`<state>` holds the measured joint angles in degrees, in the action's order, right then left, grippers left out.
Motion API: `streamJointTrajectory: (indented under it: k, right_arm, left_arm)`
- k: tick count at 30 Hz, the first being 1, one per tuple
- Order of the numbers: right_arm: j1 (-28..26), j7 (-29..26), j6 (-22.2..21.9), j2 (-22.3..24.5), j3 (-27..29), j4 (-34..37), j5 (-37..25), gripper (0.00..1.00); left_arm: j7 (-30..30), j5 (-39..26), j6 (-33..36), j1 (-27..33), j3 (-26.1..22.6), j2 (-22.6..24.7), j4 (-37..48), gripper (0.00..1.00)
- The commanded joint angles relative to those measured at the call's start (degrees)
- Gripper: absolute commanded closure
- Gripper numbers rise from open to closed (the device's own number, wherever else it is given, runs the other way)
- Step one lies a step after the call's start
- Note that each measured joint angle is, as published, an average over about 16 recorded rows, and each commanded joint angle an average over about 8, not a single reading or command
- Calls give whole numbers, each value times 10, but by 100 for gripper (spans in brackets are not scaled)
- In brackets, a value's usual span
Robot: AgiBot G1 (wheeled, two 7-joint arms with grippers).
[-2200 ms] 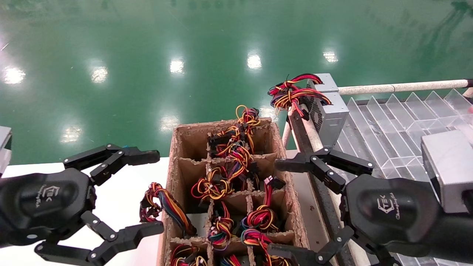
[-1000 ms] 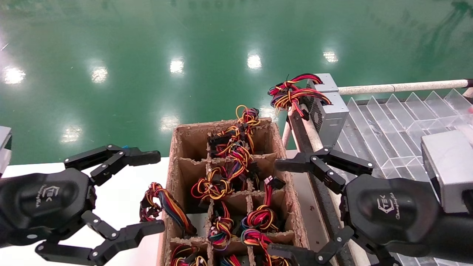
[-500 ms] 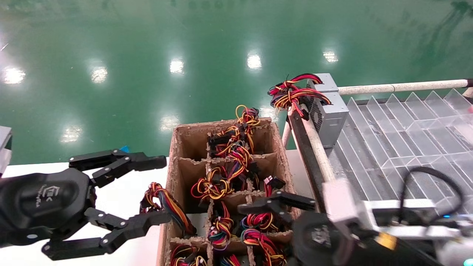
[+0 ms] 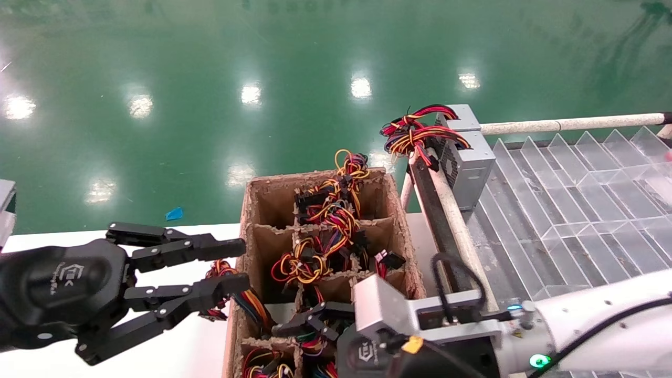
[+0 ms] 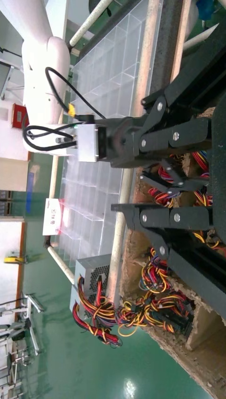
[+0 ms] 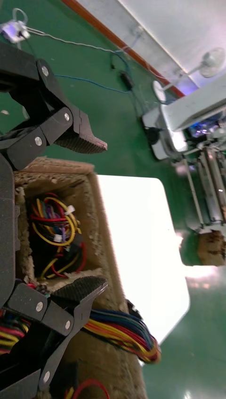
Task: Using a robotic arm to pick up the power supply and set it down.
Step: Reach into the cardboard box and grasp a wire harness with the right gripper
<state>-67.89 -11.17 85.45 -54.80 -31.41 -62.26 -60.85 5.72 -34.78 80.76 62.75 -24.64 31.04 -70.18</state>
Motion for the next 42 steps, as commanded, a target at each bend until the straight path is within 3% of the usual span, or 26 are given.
streamJointTrajectory:
  k: [1,22,42]
  right_arm:
    - [-8,3,3,-10,-9,8,-14,100]
    - [6,16,-22,-7,-20,-9,-50,100]
    - [-26,46,-4,5,-14,-33,-59,100]
  left_arm:
    - [0,0,0,0,0,0,0,100]
    - [0,0,0,0,0,0,0,100]
    - [0,0,0,0,0,0,0,100]
